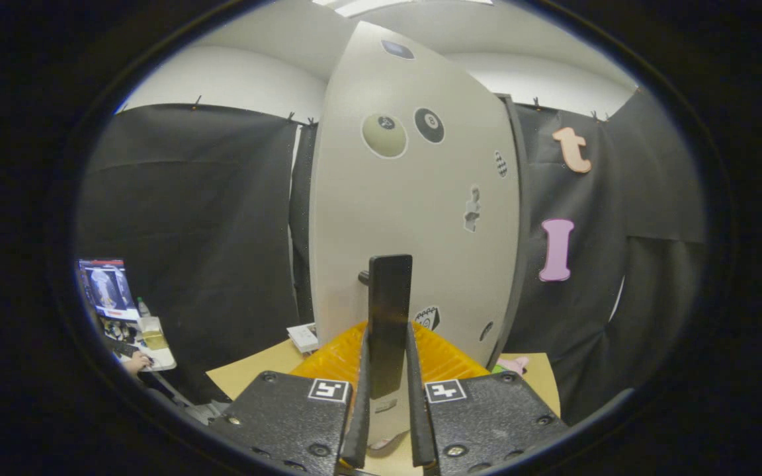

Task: Open the shoe cabinet door, grab the shoes and put them into the shoe cabinet, then close the shoe cabinet door.

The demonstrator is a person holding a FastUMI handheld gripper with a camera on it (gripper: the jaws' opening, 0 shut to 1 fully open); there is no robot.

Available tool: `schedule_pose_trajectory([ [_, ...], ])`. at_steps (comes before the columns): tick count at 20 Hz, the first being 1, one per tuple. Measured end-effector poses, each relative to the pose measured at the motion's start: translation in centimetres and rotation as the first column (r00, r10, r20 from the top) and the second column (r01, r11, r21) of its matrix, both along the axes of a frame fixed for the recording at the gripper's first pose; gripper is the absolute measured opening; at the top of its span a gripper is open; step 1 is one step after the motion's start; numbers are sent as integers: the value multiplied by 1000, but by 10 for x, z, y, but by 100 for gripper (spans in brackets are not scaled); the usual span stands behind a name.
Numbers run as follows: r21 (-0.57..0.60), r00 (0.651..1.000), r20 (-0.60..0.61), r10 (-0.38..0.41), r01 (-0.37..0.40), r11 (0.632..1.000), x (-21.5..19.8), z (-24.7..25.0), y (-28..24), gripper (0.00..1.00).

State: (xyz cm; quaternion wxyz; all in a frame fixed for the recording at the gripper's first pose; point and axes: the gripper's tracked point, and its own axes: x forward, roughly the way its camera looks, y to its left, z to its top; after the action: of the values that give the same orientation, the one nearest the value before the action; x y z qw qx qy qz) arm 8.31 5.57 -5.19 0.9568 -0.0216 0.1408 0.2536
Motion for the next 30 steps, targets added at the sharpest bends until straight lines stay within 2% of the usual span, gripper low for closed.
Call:
schedule_pose_trajectory([
  [3,-25,999,11,-41,41,999,-5,1,-17,28],
  [9,-58,988,50,-148,151,987,-2,4,-65,17],
  [12,-76,964,74,-254,260,963,2,5,-107,11],
  [15,-82,917,66,-393,398,914,10,3,-161,6],
  [16,-66,915,49,-401,404,912,11,4,-173,6],
  [19,-2,944,-28,-328,328,945,3,-9,-172,5],
  [20,-8,945,-42,-326,326,946,-3,-14,-175,5],
  [22,-17,928,-57,-367,367,930,-22,-23,-183,5],
  [27,41,936,-12,-352,352,935,-70,-31,-147,4],
  [29,86,942,-14,-334,334,939,-83,-42,-126,9],
  [30,90,948,-4,-318,317,944,-87,-48,-116,20],
])
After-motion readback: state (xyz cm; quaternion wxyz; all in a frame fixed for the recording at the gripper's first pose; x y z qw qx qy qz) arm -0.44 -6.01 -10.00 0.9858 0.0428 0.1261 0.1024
